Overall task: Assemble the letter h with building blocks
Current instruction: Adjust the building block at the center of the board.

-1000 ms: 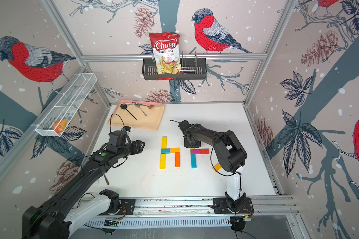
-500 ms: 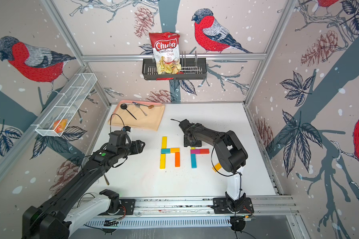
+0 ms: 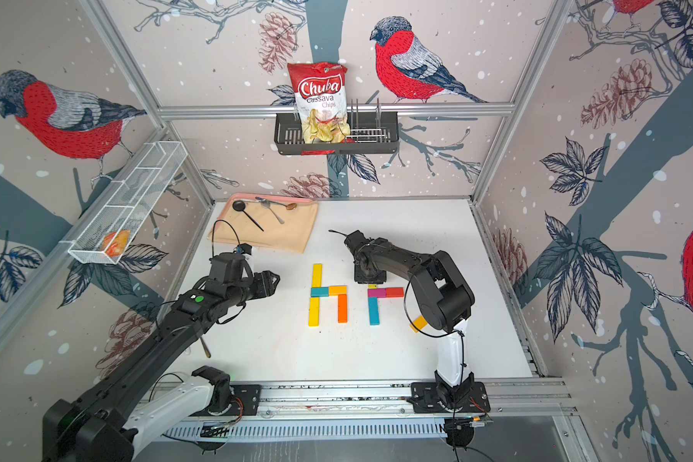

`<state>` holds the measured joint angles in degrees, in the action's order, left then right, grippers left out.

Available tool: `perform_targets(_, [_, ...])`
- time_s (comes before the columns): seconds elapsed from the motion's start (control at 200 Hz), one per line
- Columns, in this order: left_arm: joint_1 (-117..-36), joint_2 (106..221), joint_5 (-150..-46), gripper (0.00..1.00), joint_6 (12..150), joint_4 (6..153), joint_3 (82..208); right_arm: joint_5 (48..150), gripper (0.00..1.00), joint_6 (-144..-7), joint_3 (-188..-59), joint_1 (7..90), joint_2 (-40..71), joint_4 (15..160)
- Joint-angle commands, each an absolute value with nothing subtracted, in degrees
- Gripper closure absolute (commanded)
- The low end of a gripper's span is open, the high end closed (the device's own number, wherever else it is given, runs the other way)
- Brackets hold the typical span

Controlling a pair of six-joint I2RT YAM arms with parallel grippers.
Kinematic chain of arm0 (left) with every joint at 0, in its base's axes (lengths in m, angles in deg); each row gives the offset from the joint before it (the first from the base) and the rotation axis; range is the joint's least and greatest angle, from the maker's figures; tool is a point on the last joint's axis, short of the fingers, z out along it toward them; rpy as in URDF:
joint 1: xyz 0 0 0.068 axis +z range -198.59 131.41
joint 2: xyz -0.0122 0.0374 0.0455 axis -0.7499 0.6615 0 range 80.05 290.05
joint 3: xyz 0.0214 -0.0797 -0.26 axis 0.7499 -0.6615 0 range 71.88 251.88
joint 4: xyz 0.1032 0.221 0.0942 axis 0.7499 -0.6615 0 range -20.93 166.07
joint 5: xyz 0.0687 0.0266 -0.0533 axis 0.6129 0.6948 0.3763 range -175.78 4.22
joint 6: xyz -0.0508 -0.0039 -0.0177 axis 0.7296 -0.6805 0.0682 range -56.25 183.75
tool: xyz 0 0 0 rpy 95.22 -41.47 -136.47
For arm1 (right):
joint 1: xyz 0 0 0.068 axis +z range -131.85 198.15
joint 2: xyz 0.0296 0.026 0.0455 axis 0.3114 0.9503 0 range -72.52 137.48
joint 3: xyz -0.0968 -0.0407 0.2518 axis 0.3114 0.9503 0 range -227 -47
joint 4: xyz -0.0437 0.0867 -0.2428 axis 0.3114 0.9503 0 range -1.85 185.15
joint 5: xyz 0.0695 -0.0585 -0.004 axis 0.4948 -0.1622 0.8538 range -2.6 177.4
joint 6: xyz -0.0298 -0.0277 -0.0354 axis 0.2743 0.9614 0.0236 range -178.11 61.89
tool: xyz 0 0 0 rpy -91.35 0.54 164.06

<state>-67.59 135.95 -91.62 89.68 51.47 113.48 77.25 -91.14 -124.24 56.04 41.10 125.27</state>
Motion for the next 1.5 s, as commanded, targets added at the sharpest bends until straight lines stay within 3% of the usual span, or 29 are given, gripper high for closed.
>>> perform_targets(0.0, [-67.55, 135.75, -90.89, 0.37, 89.09, 52.64, 113.38, 77.16, 0.62, -91.68, -124.44, 56.12, 41.5, 125.93])
perform_targets(0.275, [-67.57, 135.87, -90.96, 0.37, 89.07, 52.52, 113.37, 76.82, 0.62, -91.88, -124.26, 56.29, 41.75, 126.12])
perform_targets(0.415, [-67.56, 135.87, -91.05, 0.37, 89.06, 52.56, 113.36, 75.82, 0.45, -91.95, -124.26, 56.29, 41.65, 126.64])
perform_targets(1.351, [-67.57, 135.87, -91.07, 0.37, 89.04, 52.56, 113.45, 74.92, 0.47, -92.21, -122.22, 56.62, 38.93, 126.72])
perform_targets(1.496, [-67.57, 135.78, -91.1, 0.37, 89.07, 52.51, 113.46, 74.7, 0.41, -91.95, -123.33, 57.6, 38.68, 127.06])
